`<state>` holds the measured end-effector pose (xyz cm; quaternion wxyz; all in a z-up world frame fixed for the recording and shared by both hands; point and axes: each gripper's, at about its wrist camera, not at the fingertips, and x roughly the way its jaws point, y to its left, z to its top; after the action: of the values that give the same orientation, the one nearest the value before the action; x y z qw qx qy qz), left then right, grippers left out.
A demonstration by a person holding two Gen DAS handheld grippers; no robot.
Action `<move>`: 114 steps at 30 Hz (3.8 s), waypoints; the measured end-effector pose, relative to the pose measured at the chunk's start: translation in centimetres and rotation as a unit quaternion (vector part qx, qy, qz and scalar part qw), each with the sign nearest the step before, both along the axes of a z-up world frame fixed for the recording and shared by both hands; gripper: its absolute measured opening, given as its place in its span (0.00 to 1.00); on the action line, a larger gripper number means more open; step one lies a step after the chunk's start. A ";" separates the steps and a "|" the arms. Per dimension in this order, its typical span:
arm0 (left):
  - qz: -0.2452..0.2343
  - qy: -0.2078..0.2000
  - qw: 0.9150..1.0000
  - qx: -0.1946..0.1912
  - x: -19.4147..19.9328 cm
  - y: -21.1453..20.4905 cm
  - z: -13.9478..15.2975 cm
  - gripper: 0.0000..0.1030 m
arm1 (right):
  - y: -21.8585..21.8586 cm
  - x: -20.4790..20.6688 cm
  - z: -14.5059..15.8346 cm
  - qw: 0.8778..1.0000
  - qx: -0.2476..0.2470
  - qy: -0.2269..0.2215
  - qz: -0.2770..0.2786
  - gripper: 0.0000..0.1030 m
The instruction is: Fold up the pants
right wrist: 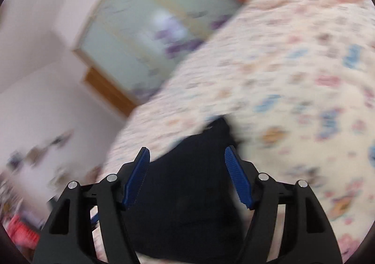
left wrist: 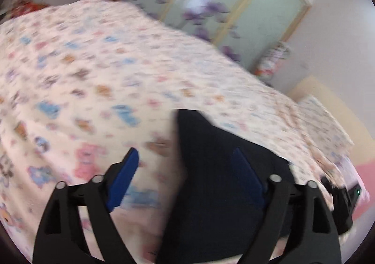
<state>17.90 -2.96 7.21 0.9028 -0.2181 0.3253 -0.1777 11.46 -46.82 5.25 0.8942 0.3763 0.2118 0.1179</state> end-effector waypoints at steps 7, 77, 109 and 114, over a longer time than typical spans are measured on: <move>-0.070 0.026 0.996 0.056 -1.1 -6.0 -1.3 0.94 | 4.6 1.2 -0.2 0.992 -0.064 0.067 0.088 0.66; -0.005 -0.084 0.955 0.285 -19.9 -7.5 -6.5 0.98 | 17.2 -17.3 -5.0 0.909 -0.403 0.019 -0.106 0.99; -0.016 -0.081 0.954 0.287 -19.8 -7.7 -6.6 0.98 | 17.4 -17.3 -5.1 0.909 -0.403 0.021 -0.104 0.99; -0.016 -0.081 0.954 0.287 -19.8 -7.7 -6.6 0.98 | 17.4 -17.3 -5.1 0.909 -0.403 0.021 -0.104 0.99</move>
<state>-1.87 -10.69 0.58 0.9478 0.0703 0.2916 -0.1084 -5.81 -29.44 0.14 0.9723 0.0058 0.2199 -0.0790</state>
